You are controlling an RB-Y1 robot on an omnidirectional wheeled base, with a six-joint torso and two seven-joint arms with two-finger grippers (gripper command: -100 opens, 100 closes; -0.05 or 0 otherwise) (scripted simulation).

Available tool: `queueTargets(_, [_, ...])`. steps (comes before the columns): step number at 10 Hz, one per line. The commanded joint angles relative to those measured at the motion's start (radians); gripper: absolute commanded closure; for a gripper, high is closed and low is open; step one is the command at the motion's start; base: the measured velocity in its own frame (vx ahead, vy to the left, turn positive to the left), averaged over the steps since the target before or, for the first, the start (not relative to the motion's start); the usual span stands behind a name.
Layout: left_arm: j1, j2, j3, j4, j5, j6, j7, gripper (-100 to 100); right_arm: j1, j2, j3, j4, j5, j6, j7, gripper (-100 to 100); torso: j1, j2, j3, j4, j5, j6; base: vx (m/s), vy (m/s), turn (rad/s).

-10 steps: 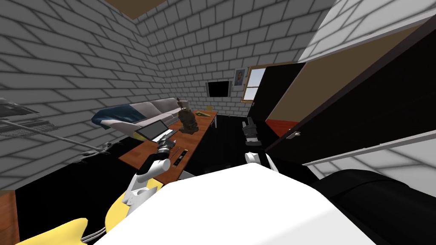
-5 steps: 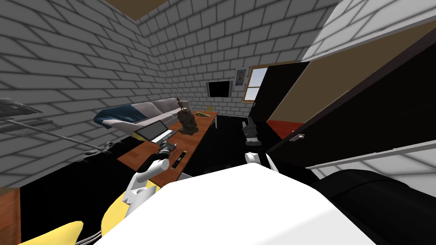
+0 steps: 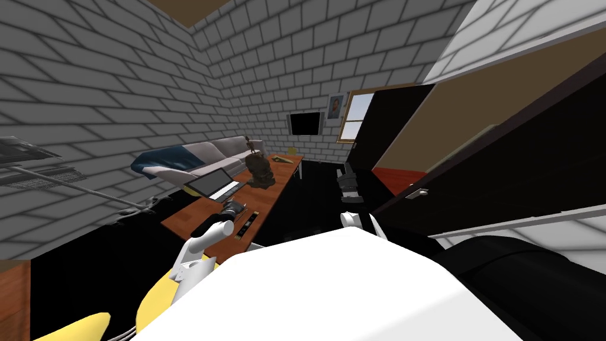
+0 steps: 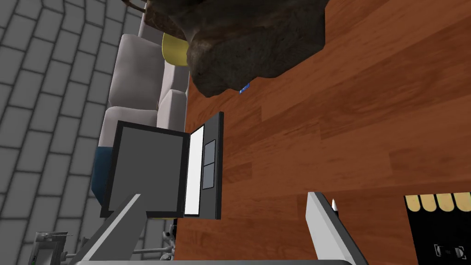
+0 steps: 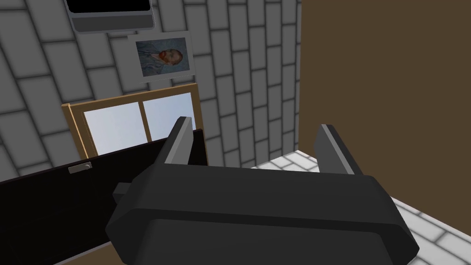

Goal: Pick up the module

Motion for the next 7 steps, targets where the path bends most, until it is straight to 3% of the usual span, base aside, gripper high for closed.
queueTargets(1, [-0.002, 0.008, 0.005, 0.019, 0.011, 0.05, 0.007, -100, 0.0, 0.0, 0.0, 0.0, 0.0, 0.0, 0.0, 0, 0.0, 0.0, 0.0, 0.0, 0.0, 0.0, 0.051, -0.012, 0.019])
queueTargets(2, [-0.012, 0.02, 0.014, 0.054, 0.025, 0.079, 0.019, -100, 0.0, 0.0, 0.0, 0.0, 0.0, 0.0, 0.0, 0, 0.0, 0.0, 0.0, 0.0, 0.0, 0.0, 0.07, -0.032, 0.023])
queueTargets(4, [-0.012, 0.02, 0.014, 0.054, 0.025, 0.119, 0.019, -100, 0.0, 0.0, 0.0, 0.0, 0.0, 0.0, 0.0, 0, -0.001, -0.001, -0.001, 0.0, 0.0, 0.0, 0.042, -0.015, 0.006])
queueTargets(7, [-0.029, 0.046, 0.028, 0.124, 0.051, 0.209, 0.039, -100, 0.0, 0.0, 0.0, 0.0, 0.0, 0.0, 0.0, 0, 0.0, 0.0, 0.0, 0.0, 0.0, 0.0, 0.048, -0.008, 0.011])
